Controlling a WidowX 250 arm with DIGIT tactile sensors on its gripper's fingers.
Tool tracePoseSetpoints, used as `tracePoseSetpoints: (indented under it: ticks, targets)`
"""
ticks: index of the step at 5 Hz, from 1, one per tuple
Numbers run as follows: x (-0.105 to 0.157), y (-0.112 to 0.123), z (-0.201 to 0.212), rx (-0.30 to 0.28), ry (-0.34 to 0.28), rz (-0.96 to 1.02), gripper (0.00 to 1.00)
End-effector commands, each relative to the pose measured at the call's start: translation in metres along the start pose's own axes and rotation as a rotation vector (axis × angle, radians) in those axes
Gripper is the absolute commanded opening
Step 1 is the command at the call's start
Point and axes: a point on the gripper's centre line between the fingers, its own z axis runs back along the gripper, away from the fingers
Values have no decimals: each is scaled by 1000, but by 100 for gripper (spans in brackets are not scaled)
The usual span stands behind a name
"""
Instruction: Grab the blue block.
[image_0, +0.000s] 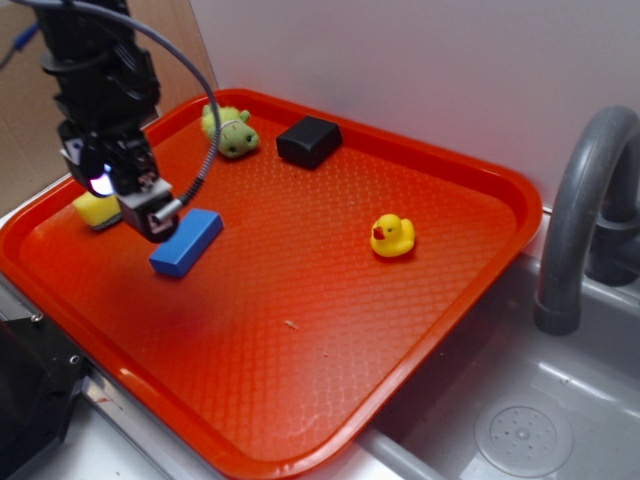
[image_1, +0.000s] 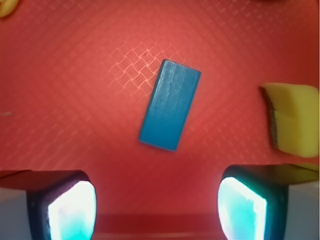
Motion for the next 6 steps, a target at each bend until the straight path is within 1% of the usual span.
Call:
tracePoseSetpoints:
  ticks: [1, 2, 3, 4, 5, 6]
  targets:
    - [24, 8, 2, 18, 12, 176, 100]
    - [23, 16, -1, -25, 32, 324, 100]
    - [18, 25, -4, 13, 38, 383, 100]
    - [25, 25, -20, 15, 32, 322, 100]
    - [42, 23, -35, 10, 38, 293, 100]
    - [44, 23, -54, -2, 31, 257, 100]
